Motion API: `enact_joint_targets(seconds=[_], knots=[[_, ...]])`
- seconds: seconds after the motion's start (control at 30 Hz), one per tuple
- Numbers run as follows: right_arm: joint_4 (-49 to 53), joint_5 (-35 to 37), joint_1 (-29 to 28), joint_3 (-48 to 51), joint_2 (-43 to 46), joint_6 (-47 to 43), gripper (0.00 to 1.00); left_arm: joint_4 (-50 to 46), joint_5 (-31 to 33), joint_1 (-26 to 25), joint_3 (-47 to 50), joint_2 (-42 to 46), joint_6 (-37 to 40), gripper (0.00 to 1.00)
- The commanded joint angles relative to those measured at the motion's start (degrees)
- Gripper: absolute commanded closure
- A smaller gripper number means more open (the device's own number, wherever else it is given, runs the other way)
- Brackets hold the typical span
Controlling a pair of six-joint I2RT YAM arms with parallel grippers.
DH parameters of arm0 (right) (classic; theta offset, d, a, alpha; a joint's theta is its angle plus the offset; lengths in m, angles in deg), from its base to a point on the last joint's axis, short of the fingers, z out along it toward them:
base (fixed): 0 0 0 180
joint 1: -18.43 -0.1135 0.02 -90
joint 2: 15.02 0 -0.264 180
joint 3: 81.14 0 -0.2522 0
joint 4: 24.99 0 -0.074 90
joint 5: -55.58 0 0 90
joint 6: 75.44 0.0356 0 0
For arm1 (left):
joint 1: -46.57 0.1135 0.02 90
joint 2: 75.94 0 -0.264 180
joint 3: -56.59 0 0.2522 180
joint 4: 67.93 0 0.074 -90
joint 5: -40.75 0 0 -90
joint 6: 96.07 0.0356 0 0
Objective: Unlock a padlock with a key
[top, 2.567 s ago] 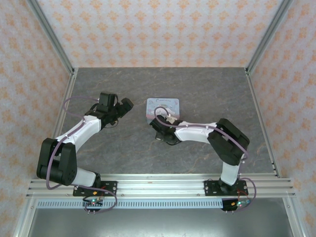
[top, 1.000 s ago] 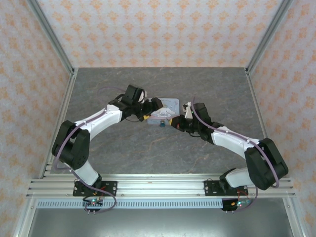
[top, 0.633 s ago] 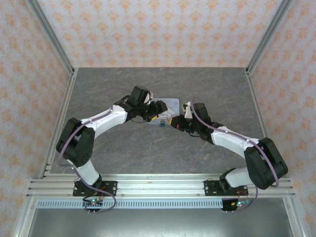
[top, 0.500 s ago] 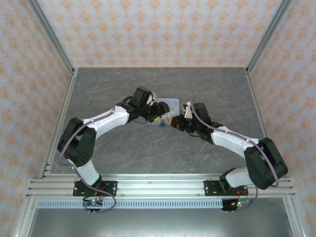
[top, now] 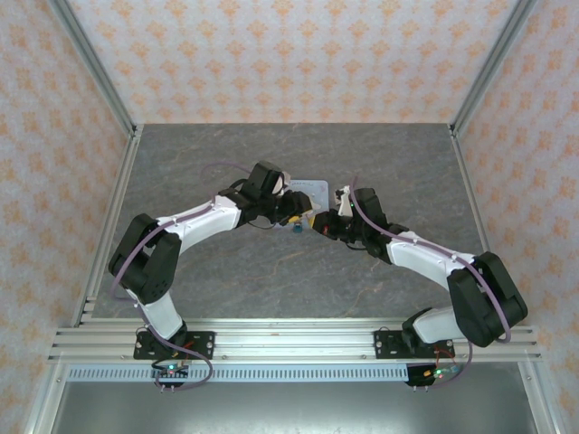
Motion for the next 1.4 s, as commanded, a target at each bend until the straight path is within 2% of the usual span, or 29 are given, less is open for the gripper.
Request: enact_joint_targets(seconds=[0.0,0.1,0.3,0.5,0.6,0.7,0.73,0.77,0.8,0.83,0.9,1.0,1.1,1.37], knots=[[-2.63,1.10,0.32,-0.28,0.15,0.22,1.00,1.42,-0.14,-0.68,0.52,-0.76,0.05,0.58],[-2.70,1.22,0.27,-0.19,0.26,0.37,1.00,1.40,-0.17,-0.89,0.43,-0.94,0.11,0.64],[-2.88,1.57,0.30,-0.02,0.27,0.39,1.00,1.42,0.04,-1.21,0.50,-1.11,0.16,0.67],[-3.05,1.71,0.31,0.07,0.30,0.56,1.00,1.32,0.14,-1.43,0.58,-1.37,0.24,0.77],[-3.05,1.62,0.32,0.08,0.29,0.65,1.00,1.19,0.34,-1.44,0.38,-1.54,0.38,0.86],[-3.04,1.52,0.31,0.18,0.53,0.66,1.00,1.10,0.26,-1.43,0.10,-1.72,0.58,1.00],[-2.88,1.92,0.45,0.37,1.04,0.72,0.98,0.67,0.37,-1.47,-0.21,-1.73,0.91,1.00],[-2.79,2.50,0.71,0.73,1.76,1.03,0.86,0.34,0.63,-1.43,-0.52,-1.73,1.45,1.00],[-2.71,3.15,1.30,1.44,2.87,1.40,0.66,-0.35,1.02,-1.44,-1.08,-1.65,2.08,1.00],[-2.82,3.72,2.17,2.28,4.21,2.08,0.51,-0.96,1.46,-1.39,-1.61,-1.48,2.98,1.00],[-3.52,4.54,3.95,4.04,6.94,3.72,0.38,-1.72,2.09,-1.27,-2.68,-1.17,4.44,1.00],[-4.91,4.95,6.08,5.84,10.36,6.49,0.32,-1.15,2.11,-1.02,-3.74,-0.63,6.12,1.00],[-7.53,5.47,6.72,6.48,12.17,8.95,0.32,2.43,1.56,-0.54,-3.57,-0.02,6.39,1.00],[-19.73,4.65,6.65,5.03,8.45,14.28,0.36,20.81,-0.63,1.84,1.05,1.44,0.08,1.00]])
